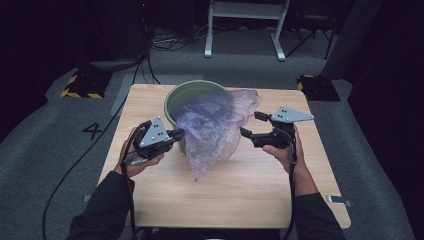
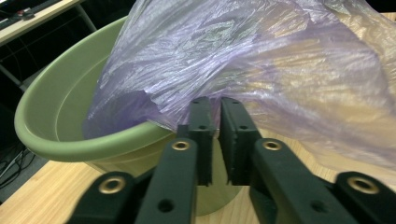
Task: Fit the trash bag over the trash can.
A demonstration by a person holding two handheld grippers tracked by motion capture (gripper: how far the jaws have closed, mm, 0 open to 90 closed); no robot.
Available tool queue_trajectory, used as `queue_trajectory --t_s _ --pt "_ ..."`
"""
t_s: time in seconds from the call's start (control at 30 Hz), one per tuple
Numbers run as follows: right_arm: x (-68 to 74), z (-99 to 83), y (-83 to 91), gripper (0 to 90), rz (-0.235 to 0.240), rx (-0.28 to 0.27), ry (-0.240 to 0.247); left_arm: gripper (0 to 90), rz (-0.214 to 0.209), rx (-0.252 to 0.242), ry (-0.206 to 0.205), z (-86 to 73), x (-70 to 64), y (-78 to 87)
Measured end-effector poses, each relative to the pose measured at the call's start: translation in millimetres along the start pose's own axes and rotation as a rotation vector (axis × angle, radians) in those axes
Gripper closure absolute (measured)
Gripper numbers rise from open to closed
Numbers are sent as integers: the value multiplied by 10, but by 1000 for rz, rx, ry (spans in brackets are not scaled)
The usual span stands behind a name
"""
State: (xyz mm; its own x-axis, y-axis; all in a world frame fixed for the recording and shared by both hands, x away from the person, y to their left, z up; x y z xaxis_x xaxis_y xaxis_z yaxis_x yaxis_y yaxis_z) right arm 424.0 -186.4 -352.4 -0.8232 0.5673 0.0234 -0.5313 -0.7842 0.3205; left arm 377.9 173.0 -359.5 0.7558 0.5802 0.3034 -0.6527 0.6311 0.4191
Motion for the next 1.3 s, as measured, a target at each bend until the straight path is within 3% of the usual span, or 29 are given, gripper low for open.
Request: queue_trajectory --t_s 0.07,0.17,0.23,0.3,0.43,0.53,0.67,0.73,0.87,0.93,1.0,1.13,1.23,1.3 --pt "-3 1 -38 239 -1 7 -4 811 0 -4 2 -14 -3 3" --pt "-21 -3 -117 385 -18 22 7 740 6 -8 10 -19 -19 26" --pt "-24 2 -144 531 -22 14 20 628 15 -10 11 -9 -32 42" --pt "-9 7 -150 613 -14 11 40 601 7 -22 9 0 -47 68" --pt "25 20 -139 803 -17 -3 85 378 -3 -45 64 70 -72 125" --pt "50 26 -131 864 -13 -5 105 241 -15 -76 94 154 -108 174" --pt "97 35 -148 893 -12 -1 133 197 -27 -86 68 357 -229 174" --pt "123 38 -159 898 -15 6 152 194 -46 -74 19 466 -340 133" --pt "161 46 -171 900 -8 14 175 195 -82 -58 -25 649 -549 -22" --pt "178 53 -171 900 -7 13 185 196 -63 -47 -15 691 -584 -105" --pt "197 62 -170 900 0 11 191 218 -72 -19 1 709 -590 -208" --pt "256 67 -166 900 2 20 220 420 -30 61 6 668 -566 -382" --pt "283 55 -162 900 6 21 231 620 -15 78 -24 602 -509 -418" --pt "290 39 -158 900 5 22 230 723 1 73 -13 558 -461 -418"
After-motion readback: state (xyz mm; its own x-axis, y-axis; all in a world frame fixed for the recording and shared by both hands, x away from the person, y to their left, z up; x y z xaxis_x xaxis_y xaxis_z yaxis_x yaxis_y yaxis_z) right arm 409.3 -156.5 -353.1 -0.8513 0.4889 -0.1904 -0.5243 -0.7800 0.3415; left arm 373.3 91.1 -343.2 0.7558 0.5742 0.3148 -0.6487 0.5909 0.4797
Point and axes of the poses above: each handheld gripper's, and its own axes: y roughly backward along the jaws, z roughly out of its top, x roughly to its left, the point moved 1 cm from there along -y, roughly forward along the jaws, and after that the axes turned 4 degrees about z, right-handed, at the moved point
